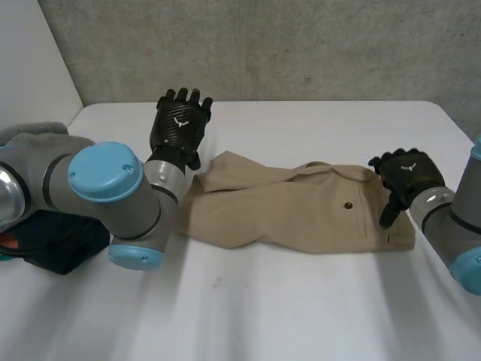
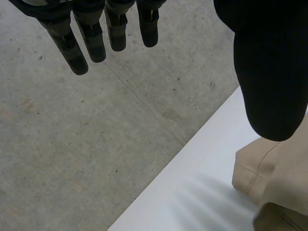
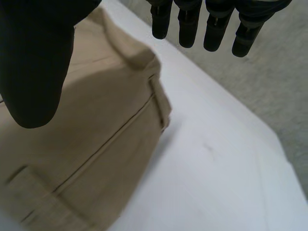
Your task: Fold the laundry.
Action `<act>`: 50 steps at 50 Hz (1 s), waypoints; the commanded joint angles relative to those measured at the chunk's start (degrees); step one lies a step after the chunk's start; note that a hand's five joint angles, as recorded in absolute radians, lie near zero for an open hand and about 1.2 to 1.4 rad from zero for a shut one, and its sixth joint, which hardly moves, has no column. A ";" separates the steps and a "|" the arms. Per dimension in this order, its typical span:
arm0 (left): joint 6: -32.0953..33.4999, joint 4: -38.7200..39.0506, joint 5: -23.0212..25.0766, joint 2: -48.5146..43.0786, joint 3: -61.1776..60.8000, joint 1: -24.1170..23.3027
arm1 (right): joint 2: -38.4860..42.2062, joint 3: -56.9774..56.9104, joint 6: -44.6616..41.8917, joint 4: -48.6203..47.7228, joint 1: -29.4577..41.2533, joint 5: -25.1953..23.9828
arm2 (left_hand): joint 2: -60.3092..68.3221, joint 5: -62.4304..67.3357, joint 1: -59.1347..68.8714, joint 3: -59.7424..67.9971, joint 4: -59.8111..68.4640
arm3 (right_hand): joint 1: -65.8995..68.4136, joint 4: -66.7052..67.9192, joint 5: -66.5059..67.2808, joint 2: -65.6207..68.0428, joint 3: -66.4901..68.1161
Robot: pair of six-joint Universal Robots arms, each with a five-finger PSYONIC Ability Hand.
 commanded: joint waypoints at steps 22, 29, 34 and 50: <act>-1.19 -8.90 0.48 0.44 -0.60 -0.60 | 2.14 7.58 -6.17 -4.78 -4.84 -2.59 | -0.88 -1.76 -0.77 -1.33 -0.65 | 66.64 66.95 66.57 67.22 67.05; -1.27 -9.16 0.30 3.51 -2.45 -0.34 | -4.62 9.16 -12.21 -4.97 -6.86 2.35 | -0.88 -1.76 -0.77 -1.33 -0.65 | 66.64 66.95 66.57 67.22 67.05; -1.27 -9.16 0.48 7.29 -4.38 0.19 | -6.91 8.73 -24.61 -4.79 -7.30 3.40 | -1.05 -1.93 -0.94 -1.50 -0.82 | 66.64 66.95 66.57 67.22 67.05; -1.71 -9.08 0.30 14.77 -11.06 3.09 | 6.87 -8.58 -35.42 -8.66 24.76 -9.40 | -1.22 -2.10 -1.11 -1.66 -0.99 | 66.64 66.95 66.57 67.22 67.05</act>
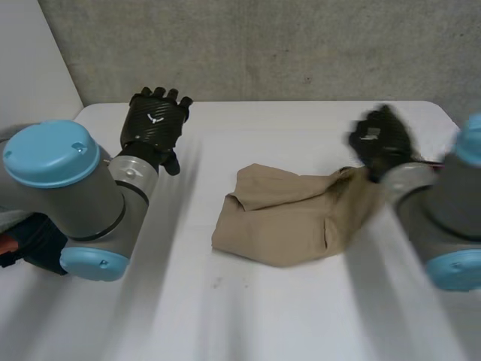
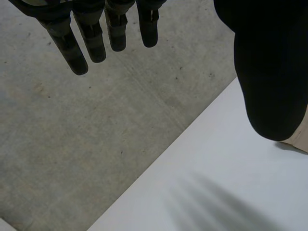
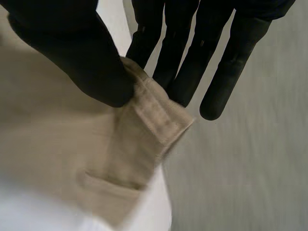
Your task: Fold the laundry.
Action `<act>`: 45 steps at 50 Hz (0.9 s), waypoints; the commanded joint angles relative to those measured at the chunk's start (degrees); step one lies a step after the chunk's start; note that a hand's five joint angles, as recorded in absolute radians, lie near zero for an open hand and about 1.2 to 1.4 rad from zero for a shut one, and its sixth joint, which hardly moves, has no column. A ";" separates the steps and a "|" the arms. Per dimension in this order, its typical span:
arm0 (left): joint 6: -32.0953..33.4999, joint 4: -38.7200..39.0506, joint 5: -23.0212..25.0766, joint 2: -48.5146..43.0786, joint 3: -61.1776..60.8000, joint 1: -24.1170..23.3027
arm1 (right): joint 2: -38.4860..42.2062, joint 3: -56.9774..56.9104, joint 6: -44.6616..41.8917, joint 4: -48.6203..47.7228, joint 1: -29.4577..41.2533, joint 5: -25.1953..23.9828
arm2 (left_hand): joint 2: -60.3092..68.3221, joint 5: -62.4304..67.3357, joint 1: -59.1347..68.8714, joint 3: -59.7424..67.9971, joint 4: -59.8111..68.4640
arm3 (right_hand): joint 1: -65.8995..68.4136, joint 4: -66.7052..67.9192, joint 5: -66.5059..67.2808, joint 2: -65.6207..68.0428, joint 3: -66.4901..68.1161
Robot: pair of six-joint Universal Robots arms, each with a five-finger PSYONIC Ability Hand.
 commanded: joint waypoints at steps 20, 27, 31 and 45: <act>-4.34 0.62 0.27 3.61 3.03 0.66 | -0.84 -4.16 37.20 -2.74 11.51 -13.98 | -1.38 -2.27 -1.28 -1.83 -1.16 | -53.83 -58.68 -55.62 -56.95 -58.37; -12.25 -2.27 5.96 -4.37 14.44 -6.26 | -5.60 -4.33 53.15 6.75 -1.67 -13.90 | -0.21 -1.09 -0.10 -0.66 0.02 | -53.83 -58.68 -55.62 -56.95 -58.37; -12.78 -8.15 10.10 -11.48 21.46 -10.66 | -2.44 -7.23 53.15 12.11 -4.40 -12.23 | -0.20 -1.09 -0.10 -0.65 0.02 | -53.83 -58.68 -55.62 -56.95 -58.37; -11.55 -25.48 -0.51 -31.63 40.74 -12.35 | 15.22 -17.43 52.62 20.82 -4.32 -15.12 | 0.13 -0.75 0.24 -0.32 0.36 | -53.83 -58.68 -55.62 -56.95 -58.37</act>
